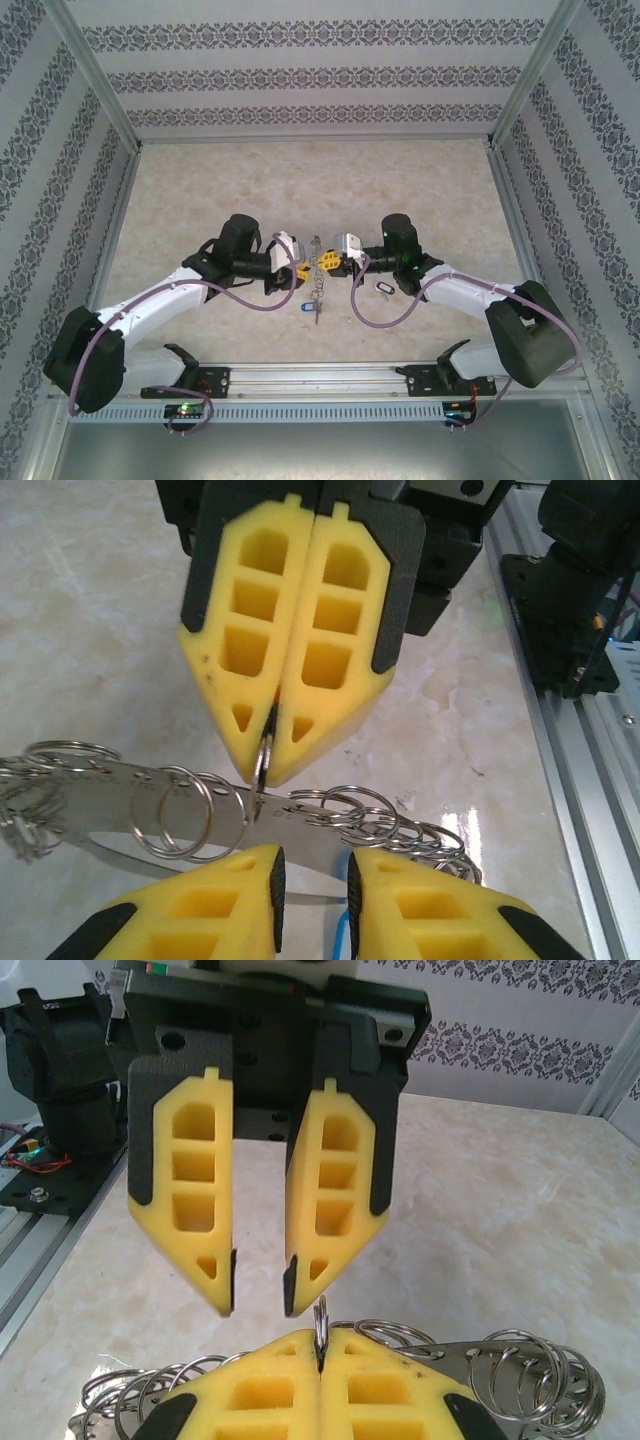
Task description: Put the keys on the keyring
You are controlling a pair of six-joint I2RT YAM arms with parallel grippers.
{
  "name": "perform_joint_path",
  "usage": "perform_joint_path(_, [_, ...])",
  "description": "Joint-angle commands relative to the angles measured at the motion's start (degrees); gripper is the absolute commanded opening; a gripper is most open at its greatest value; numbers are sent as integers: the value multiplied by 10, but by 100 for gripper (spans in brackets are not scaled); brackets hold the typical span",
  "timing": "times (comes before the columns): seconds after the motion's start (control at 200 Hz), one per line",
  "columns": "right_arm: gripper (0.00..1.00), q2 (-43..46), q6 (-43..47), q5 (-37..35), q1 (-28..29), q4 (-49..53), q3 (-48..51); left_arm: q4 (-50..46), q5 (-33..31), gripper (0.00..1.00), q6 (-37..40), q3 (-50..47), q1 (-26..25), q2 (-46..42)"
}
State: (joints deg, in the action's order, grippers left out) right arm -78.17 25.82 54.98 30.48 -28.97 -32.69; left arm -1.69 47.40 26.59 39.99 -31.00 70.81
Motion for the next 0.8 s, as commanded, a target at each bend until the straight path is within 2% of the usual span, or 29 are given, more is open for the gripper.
perform_joint_path(0.0, [0, 12, 3, 29, -3, -8, -4, 3, 26, 26, -6, 14, 5, -1])
perform_joint_path(0.08, [0, 13, 4, 29, -2, -6, -4, 16, -13, 27, -7, 7, 5, -10])
perform_joint_path(0.135, [0, 12, 5, 31, -2, -6, -4, 30, -35, 32, -9, 0, 5, -20])
perform_joint_path(0.235, [0, 12, 6, 40, -2, -6, -4, 46, -51, 33, -8, -5, 4, -29])
perform_joint_path(0.325, [0, 11, 8, 45, -1, -7, -5, 58, -46, 33, -12, -2, 5, -22])
perform_joint_path(0.425, [0, 10, 8, 44, 1, -9, -7, 71, -12, 33, -21, 4, 4, -4])
perform_joint_path(0.53, [0, 8, 7, 43, 2, -12, -8, 75, 4, 29, -12, 4, 2, 5])
perform_joint_path(0.794, [0, 11, 4, 48, 2, -21, -5, 60, 7, 22, 10, 1, 2, 2])
